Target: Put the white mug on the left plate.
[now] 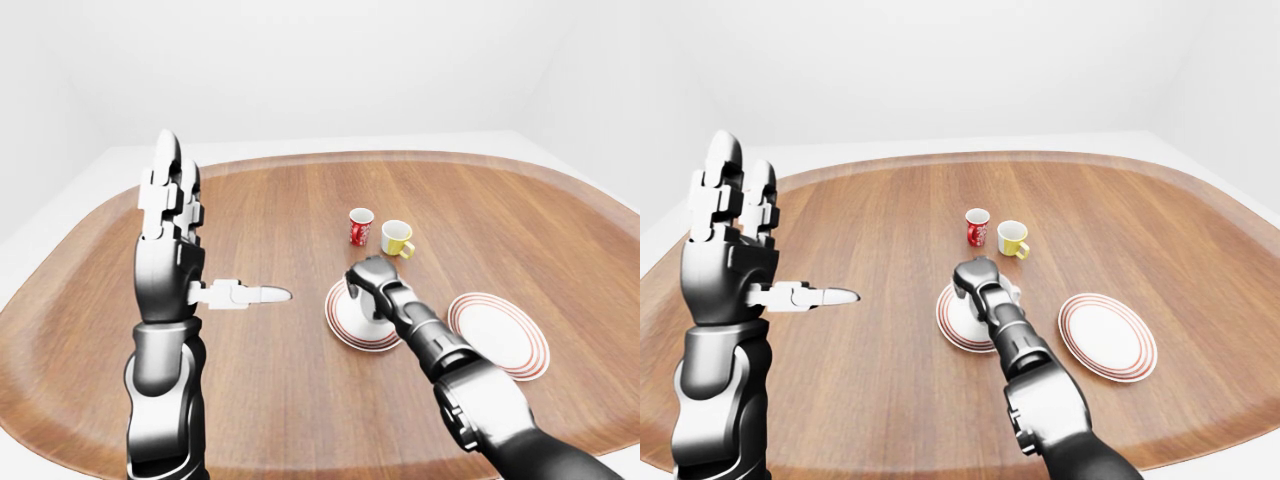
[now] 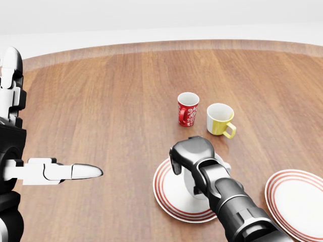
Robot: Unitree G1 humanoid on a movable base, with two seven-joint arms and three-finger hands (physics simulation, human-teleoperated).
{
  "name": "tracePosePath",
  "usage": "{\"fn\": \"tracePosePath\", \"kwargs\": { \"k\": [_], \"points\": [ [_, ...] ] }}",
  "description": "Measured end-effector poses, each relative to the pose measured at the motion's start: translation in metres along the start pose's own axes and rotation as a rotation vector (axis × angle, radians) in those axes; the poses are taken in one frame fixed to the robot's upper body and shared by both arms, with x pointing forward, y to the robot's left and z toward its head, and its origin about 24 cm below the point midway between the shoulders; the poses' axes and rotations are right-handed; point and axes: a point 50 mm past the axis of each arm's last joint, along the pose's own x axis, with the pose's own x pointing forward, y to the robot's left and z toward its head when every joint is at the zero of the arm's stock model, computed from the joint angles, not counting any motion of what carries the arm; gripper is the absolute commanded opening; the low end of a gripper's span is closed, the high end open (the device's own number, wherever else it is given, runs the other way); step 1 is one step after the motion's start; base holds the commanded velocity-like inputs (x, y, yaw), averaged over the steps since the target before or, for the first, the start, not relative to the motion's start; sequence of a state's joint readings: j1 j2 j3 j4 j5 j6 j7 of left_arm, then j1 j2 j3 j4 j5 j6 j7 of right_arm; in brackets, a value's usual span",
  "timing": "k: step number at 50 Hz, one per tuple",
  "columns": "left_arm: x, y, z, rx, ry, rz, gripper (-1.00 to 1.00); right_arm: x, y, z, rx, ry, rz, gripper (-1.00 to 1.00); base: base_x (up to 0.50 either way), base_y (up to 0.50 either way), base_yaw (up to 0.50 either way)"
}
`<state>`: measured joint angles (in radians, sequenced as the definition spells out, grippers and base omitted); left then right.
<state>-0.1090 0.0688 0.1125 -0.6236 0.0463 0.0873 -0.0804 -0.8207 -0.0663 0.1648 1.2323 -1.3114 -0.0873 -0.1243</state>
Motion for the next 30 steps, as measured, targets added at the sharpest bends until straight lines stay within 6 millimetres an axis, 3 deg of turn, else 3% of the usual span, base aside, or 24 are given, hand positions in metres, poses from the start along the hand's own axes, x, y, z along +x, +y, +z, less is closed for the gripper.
{"fn": "tracePosePath", "kwargs": {
  "k": [2,3,30],
  "points": [
    [0.0000,0.0001,0.0000,0.000,0.000,0.000,1.00,-0.0001,0.0003,-0.0001,-0.003,0.000,-0.001,0.65,0.00,0.00,0.00],
    [0.0000,0.0001,0.0000,0.000,0.000,0.000,1.00,-0.0001,0.0004,-0.0001,-0.005,0.000,-0.001,1.00,0.00,0.00,0.00],
    [0.0005,0.0004,-0.0005,0.000,0.001,0.001,1.00,-0.0017,0.0061,-0.0015,-0.014,0.002,0.017,1.00,0.00,0.00,0.00]
  ]
}}
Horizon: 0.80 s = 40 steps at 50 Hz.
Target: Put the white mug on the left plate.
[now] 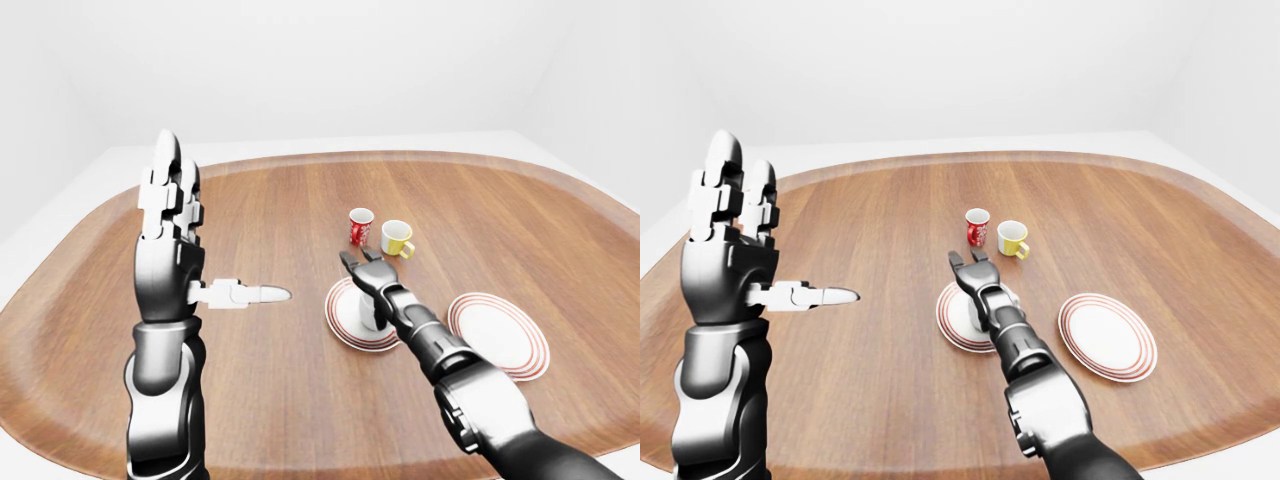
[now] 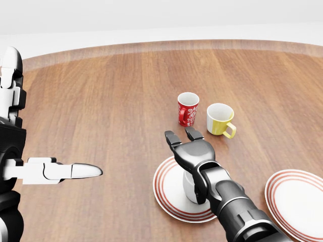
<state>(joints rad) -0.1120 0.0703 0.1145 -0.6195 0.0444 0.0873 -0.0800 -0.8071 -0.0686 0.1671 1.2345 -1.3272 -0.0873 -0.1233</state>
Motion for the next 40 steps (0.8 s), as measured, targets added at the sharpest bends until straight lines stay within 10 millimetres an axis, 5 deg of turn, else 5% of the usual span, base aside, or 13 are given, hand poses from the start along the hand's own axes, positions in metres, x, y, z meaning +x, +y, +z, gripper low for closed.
{"fn": "tracePosePath", "kwargs": {
  "k": [40],
  "points": [
    [-0.0009,0.0002,0.0016,0.001,-0.005,0.000,1.00,-0.0031,0.0035,0.0068,-0.005,-0.027,0.024,1.00,0.00,0.00,0.00]
  ]
}}
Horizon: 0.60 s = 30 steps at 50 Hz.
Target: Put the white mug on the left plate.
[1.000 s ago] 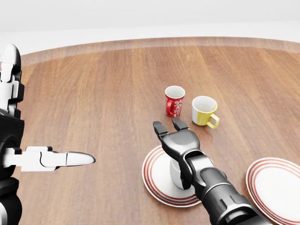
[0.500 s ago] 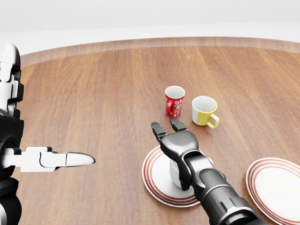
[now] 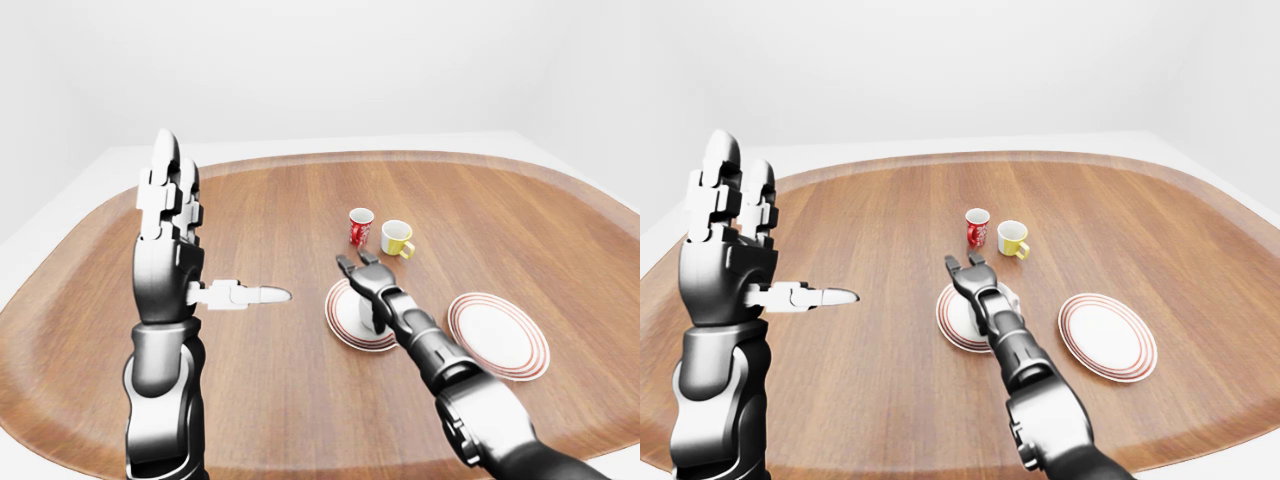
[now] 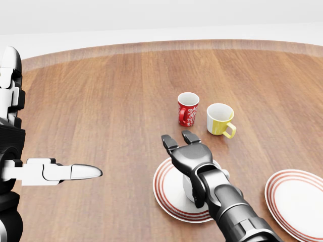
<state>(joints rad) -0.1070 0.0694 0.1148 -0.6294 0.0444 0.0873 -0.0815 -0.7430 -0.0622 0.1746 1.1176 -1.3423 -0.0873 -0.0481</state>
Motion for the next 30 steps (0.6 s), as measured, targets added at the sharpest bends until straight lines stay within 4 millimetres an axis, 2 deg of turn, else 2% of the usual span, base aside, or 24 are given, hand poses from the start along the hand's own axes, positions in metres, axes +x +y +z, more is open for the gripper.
{"fn": "tracePosePath", "kwargs": {
  "k": [30],
  "points": [
    [0.0000,-0.0003,0.0008,0.000,-0.003,-0.001,1.00,-0.0086,-0.0085,0.0093,0.021,-0.037,-0.007,1.00,0.00,0.00,0.00]
  ]
}}
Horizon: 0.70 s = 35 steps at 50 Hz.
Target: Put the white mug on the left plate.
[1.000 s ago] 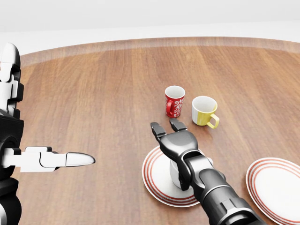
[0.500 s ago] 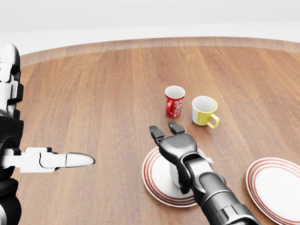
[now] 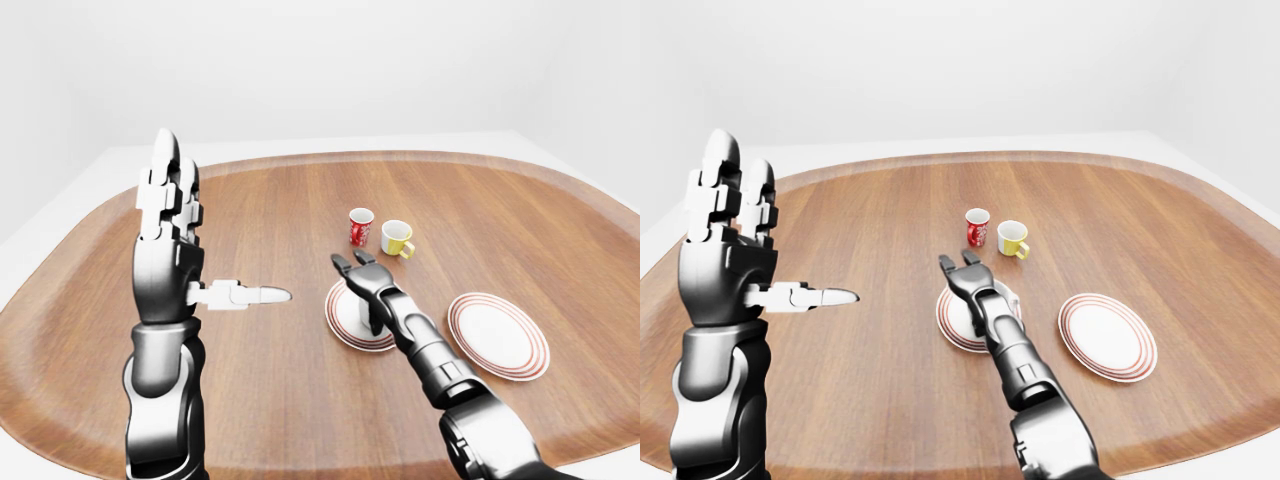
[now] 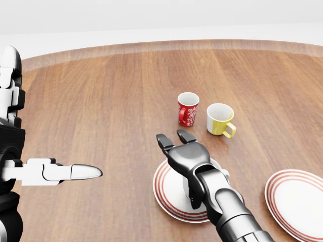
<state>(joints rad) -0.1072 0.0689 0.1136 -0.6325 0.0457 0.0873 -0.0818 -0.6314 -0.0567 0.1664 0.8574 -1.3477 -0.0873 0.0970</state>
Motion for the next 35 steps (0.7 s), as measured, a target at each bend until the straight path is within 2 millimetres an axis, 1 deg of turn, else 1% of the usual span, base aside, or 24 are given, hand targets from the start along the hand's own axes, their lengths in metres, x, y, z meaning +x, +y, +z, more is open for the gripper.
{"fn": "tracePosePath", "kwargs": {
  "k": [6,24,35],
  "points": [
    [0.000,0.000,0.000,0.000,-0.002,0.000,1.00,-0.005,-0.008,0.005,0.029,-0.018,-0.008,1.00,0.00,0.00,0.00],
    [0.000,0.000,0.002,0.000,-0.008,0.000,1.00,-0.025,-0.050,0.034,0.292,-0.203,-0.039,1.00,0.00,0.00,0.00],
    [0.000,0.000,0.003,0.001,-0.014,0.001,1.00,-0.033,-0.074,0.038,0.489,-0.269,-0.044,1.00,0.00,0.00,0.00]
  ]
}}
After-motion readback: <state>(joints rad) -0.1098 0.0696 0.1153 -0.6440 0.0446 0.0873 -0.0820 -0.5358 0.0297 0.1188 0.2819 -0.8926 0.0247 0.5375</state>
